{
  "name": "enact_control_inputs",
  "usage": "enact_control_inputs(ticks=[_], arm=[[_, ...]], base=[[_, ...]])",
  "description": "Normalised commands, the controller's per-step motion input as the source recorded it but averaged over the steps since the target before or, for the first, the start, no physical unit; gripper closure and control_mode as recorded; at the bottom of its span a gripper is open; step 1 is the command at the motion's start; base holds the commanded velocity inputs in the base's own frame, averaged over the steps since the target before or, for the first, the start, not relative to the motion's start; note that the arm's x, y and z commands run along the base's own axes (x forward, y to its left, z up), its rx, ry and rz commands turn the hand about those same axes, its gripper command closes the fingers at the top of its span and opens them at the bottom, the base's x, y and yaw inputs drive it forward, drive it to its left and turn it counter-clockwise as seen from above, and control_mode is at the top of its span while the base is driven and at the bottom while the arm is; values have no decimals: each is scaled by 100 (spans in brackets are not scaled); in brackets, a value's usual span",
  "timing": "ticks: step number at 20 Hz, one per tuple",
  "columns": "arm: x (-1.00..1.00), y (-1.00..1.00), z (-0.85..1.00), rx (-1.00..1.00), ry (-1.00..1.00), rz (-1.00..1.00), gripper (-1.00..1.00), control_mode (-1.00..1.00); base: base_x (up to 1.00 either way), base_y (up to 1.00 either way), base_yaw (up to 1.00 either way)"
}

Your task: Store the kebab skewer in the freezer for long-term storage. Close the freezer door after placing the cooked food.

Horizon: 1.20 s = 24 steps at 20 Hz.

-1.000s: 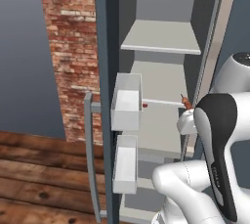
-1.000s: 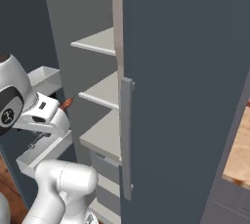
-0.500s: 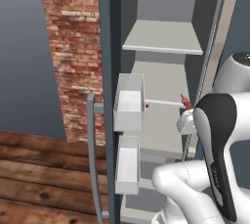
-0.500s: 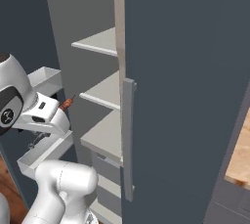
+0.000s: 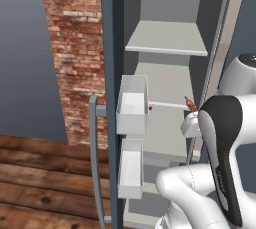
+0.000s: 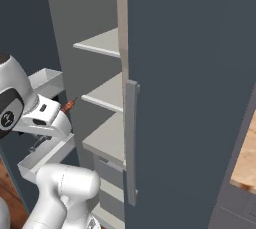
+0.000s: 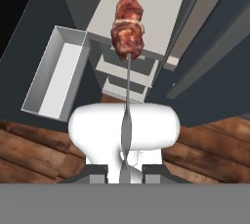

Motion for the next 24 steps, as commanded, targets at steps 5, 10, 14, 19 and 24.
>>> enact_control_inputs(ticks=[5, 10, 14, 19, 24], arm=[[0, 0, 0, 0, 0, 0, 100, 100], [0, 0, -1, 0, -4, -3, 100, -100], [2, 0, -9, 0, -13, -13, 100, -100], [26, 2, -20, -5, -22, -18, 100, -100], [19, 0, -7, 0, -13, -13, 100, -100]], base=[[0, 0, 0], [0, 0, 0], [0, 0, 0], [0, 0, 0], [0, 0, 0]])
